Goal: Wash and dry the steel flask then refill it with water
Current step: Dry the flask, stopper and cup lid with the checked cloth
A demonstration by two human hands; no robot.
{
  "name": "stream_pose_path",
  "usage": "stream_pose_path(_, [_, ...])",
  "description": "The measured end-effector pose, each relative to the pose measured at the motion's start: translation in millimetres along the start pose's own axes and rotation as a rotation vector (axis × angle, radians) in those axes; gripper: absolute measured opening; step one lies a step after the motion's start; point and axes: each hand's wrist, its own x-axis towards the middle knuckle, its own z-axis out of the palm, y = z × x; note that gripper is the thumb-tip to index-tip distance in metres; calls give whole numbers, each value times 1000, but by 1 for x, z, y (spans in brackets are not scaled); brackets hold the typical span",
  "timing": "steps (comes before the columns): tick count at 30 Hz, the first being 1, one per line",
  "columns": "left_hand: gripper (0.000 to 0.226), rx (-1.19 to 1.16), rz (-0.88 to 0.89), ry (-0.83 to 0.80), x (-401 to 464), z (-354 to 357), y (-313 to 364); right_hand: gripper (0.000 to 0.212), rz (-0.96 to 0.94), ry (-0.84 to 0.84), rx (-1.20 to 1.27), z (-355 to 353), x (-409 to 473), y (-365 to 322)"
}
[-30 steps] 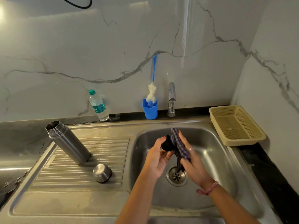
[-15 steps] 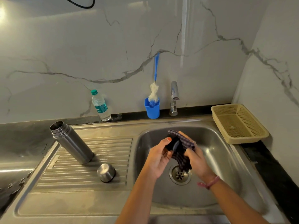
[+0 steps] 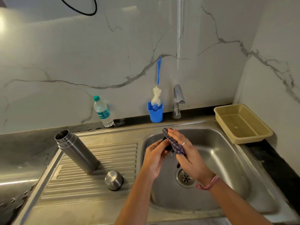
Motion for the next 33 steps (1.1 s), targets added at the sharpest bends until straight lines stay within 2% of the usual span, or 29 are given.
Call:
stream_pose_path(5, [16, 16, -13, -14, 0, -9, 3, 56, 85, 67, 167, 5, 1, -4])
stream_pose_path(8, [19, 5, -5, -19, 1, -11, 6, 60, 80, 42, 99, 16, 0, -11])
stream_pose_path(9, [17, 5, -3, -19, 2, -12, 6, 57, 61, 69, 98, 18, 1, -6])
stream_pose_path(11, [13, -4, 2, -23, 3, -13, 5, 45, 162, 106, 270, 20, 1, 2])
stream_pose_path(13, [9, -16, 2, -29, 2, -14, 5, 39, 201, 157, 274, 23, 2, 3])
stream_pose_path(18, [19, -1, 2, -36, 4, -16, 8, 64, 4, 123, 135, 36, -5, -11])
stream_pose_path(20, [14, -13, 6, -67, 4, -16, 6, 66, 31, 138, 204, 35, -3, -7])
stream_pose_path(24, [44, -30, 32, -53, 7, -18, 4, 70, 91, 109, 238, 33, -3, -9])
stream_pose_path(28, [41, -107, 15, -43, 5, -18, 5, 65, 217, 95, 394, 19, 4, -8])
stream_pose_path(30, [36, -156, 16, -31, 7, -18, 6, 64, 198, 105, 351, 17, 5, -15])
stream_pose_path(33, [22, -131, 13, 4, 8, -14, 9, 64, 54, 76, 125, 24, 2, -22])
